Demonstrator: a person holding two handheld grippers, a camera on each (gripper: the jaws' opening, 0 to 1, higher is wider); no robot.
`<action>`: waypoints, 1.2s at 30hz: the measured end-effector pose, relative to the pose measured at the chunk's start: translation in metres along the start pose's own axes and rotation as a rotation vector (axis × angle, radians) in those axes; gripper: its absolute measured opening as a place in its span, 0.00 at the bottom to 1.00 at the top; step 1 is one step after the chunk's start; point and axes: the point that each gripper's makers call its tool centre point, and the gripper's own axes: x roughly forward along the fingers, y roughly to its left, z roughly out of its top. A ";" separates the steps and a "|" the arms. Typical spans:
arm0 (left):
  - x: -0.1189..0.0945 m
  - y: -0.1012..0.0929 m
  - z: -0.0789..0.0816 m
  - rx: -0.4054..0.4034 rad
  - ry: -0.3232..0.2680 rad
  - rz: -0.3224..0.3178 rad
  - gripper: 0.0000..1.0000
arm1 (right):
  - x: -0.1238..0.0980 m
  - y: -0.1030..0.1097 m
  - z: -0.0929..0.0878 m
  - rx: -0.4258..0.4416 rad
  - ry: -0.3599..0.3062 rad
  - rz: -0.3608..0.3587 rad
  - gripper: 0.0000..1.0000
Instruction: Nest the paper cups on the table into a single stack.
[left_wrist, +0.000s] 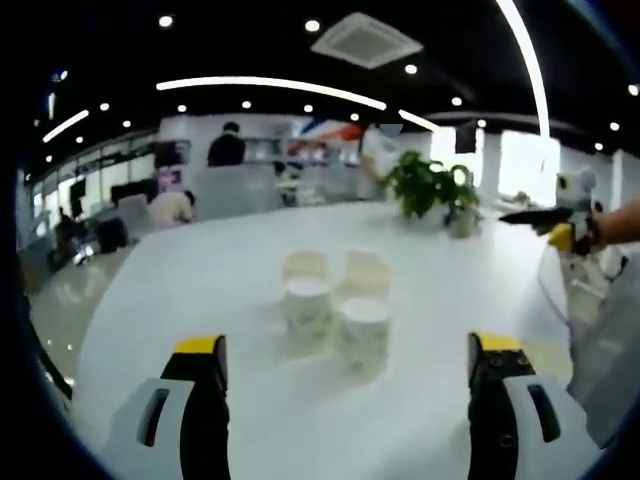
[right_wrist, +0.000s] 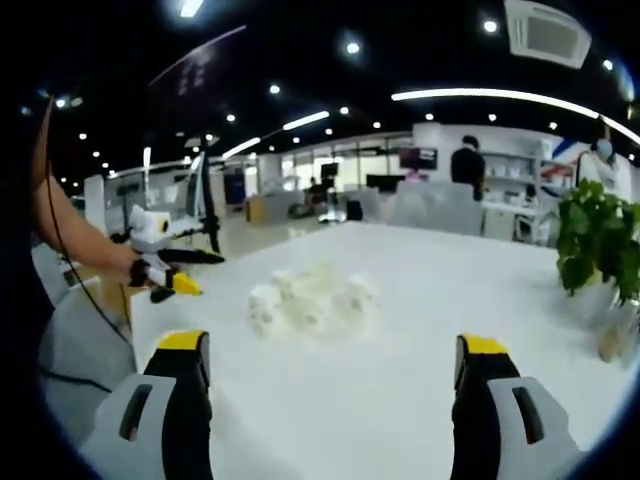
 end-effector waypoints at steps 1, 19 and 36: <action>0.003 0.000 0.000 -0.004 -0.003 -0.002 0.96 | -0.001 -0.001 0.000 0.000 0.000 -0.002 1.00; 0.051 -0.012 0.001 0.043 -0.008 -0.072 0.84 | 0.003 0.000 -0.006 0.016 0.000 0.005 1.00; 0.079 -0.025 -0.028 0.041 0.083 -0.152 0.63 | 0.003 -0.001 -0.011 0.024 0.014 0.006 1.00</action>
